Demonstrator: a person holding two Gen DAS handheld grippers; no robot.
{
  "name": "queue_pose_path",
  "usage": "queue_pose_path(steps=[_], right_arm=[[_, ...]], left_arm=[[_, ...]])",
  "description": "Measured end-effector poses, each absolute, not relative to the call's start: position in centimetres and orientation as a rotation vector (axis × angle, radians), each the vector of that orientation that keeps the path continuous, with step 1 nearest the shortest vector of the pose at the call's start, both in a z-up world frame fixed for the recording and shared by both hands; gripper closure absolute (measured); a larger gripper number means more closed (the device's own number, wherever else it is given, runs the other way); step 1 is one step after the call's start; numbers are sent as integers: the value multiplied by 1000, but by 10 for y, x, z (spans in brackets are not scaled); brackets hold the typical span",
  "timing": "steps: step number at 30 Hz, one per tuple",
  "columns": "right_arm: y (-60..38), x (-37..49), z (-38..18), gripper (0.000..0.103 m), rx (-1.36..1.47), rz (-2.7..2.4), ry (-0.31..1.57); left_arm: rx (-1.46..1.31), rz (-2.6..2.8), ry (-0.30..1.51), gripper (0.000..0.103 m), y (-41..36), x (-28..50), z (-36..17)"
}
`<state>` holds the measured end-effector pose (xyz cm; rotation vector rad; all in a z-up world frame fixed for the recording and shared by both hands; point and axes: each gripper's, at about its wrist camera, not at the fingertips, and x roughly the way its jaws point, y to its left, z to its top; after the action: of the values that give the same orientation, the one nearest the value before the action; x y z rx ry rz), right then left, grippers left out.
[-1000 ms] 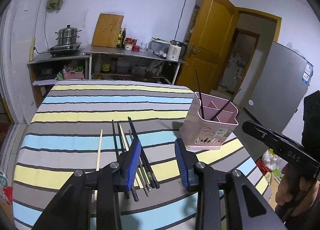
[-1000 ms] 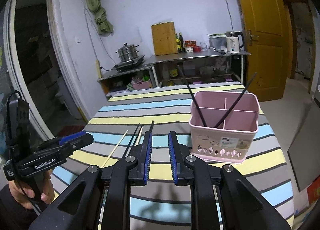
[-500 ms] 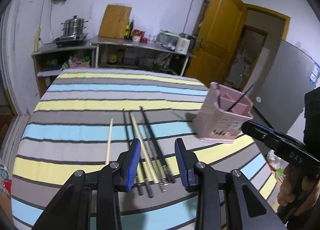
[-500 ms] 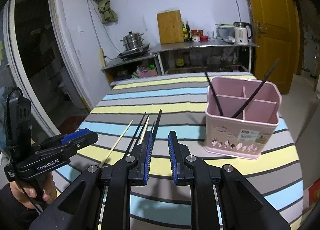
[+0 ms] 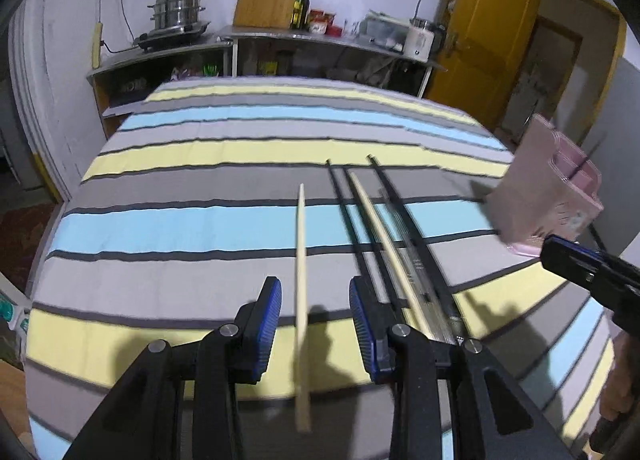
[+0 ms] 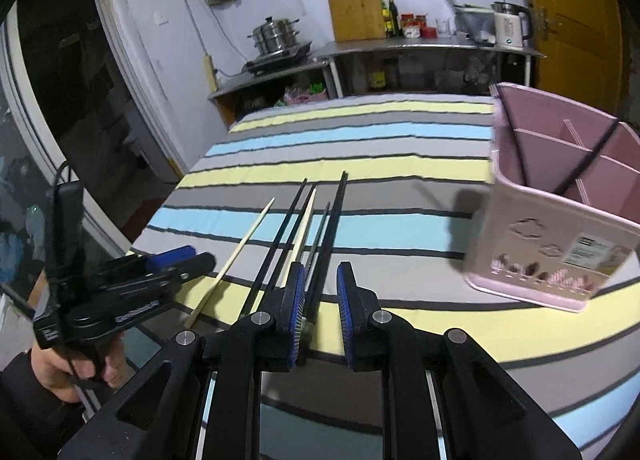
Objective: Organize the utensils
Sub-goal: 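Grasp a light wooden chopstick with the left tool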
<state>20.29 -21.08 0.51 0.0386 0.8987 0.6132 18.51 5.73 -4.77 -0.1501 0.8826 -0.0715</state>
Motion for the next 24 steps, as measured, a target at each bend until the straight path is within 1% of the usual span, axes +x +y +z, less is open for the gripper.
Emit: queue_pose_path(steps=[5,9,11,13,16,21,24], right_arm=[[-187,218,-9,86,14,630,928],[-175,229,-16,86,10,643,945],[-170,233,-20,86,3,647,953],[-165,239,-24,86,4,653,966],[-158,247,-31,86,-6,651,980],[-154,266,-40,86,1,621,1003],[-148,274,-41,86,0,632,1006]], left_arm=[[-142,-64,924,68,62,214,-68],[-93,-53,920,71,60,228,-75],[-66,-45,911,74,58,232,-76],[-31,-25,903,83,56,232,-77],[-48,-17,898,88,59,231,-76],[-83,-6,895,95,66,230,-75],[-97,-4,893,95,70,228,-75]])
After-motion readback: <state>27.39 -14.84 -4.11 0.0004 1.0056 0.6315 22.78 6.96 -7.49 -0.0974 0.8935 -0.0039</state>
